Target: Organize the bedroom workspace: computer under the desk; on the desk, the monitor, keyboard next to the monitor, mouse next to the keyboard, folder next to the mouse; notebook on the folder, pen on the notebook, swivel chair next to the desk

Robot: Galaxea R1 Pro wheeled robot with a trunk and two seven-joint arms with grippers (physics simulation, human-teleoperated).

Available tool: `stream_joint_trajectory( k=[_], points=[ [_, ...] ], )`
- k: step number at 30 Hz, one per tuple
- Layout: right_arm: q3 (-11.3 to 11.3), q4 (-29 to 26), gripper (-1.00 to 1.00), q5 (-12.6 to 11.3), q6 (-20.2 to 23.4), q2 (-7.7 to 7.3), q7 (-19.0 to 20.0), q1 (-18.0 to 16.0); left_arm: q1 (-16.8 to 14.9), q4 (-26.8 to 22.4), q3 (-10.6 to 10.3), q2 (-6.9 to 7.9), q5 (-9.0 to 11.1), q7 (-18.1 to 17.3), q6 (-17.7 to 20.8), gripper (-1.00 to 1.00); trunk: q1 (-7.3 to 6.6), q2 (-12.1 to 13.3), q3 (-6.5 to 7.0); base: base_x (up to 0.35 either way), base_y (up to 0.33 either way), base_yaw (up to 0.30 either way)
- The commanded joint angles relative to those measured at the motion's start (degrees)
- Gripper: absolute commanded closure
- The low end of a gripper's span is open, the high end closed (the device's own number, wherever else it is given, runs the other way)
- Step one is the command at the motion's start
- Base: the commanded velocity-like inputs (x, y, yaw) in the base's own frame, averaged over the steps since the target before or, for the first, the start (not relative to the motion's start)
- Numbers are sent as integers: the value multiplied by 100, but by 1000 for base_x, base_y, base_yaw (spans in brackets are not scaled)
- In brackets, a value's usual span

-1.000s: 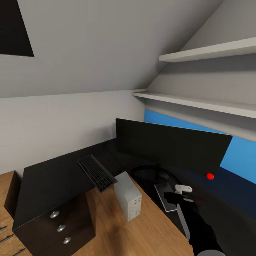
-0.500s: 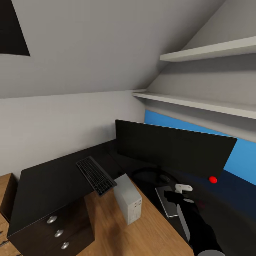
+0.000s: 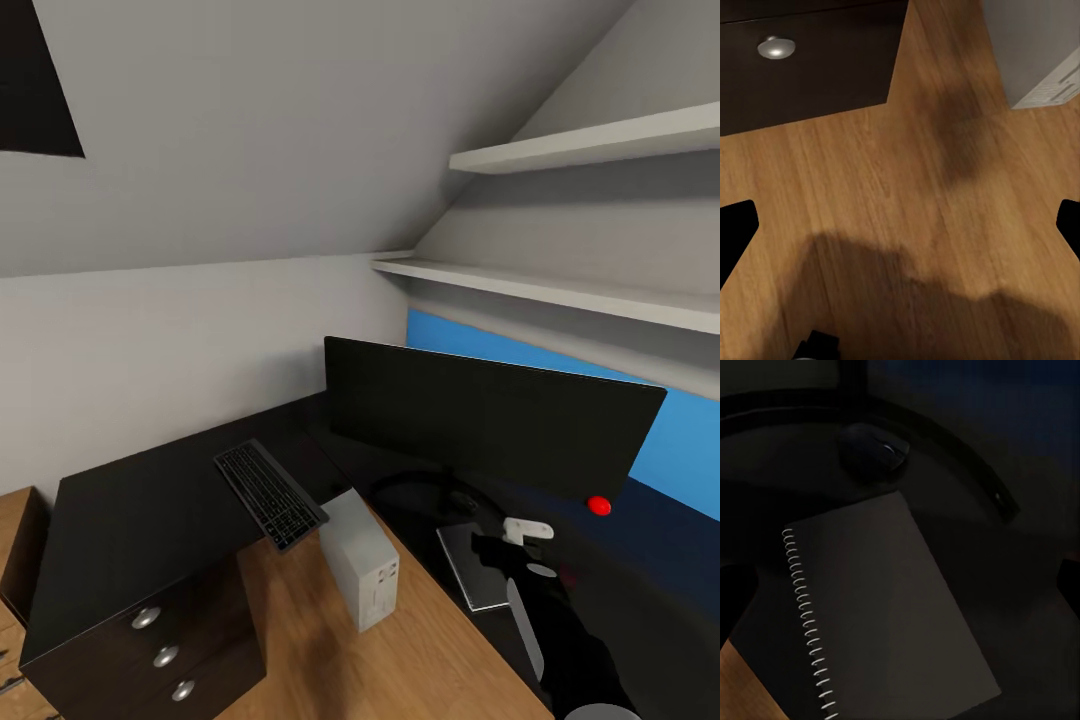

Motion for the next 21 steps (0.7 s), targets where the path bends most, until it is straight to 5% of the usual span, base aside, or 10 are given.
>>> stream_joint_trajectory(
  k=[1, 9, 21],
  points=[
    [-12, -2, -100, 39, 33, 4, 4, -4, -6, 10, -28, 0, 62, -37, -19, -100, 1, -7, -8, 0, 0, 0],
    [-31, 100, -100, 39, 25, 2, 2, -3, -6, 10, -28, 0, 63, -36, -19, -100, 1, -7, -8, 0, 0, 0],
    [-38, 114, -100, 31, 33, 1, -5, -4, -6, 10, -35, 0, 63, -25, -19, -100, 265, -488, -224, 0, 0, 0]
  ],
)
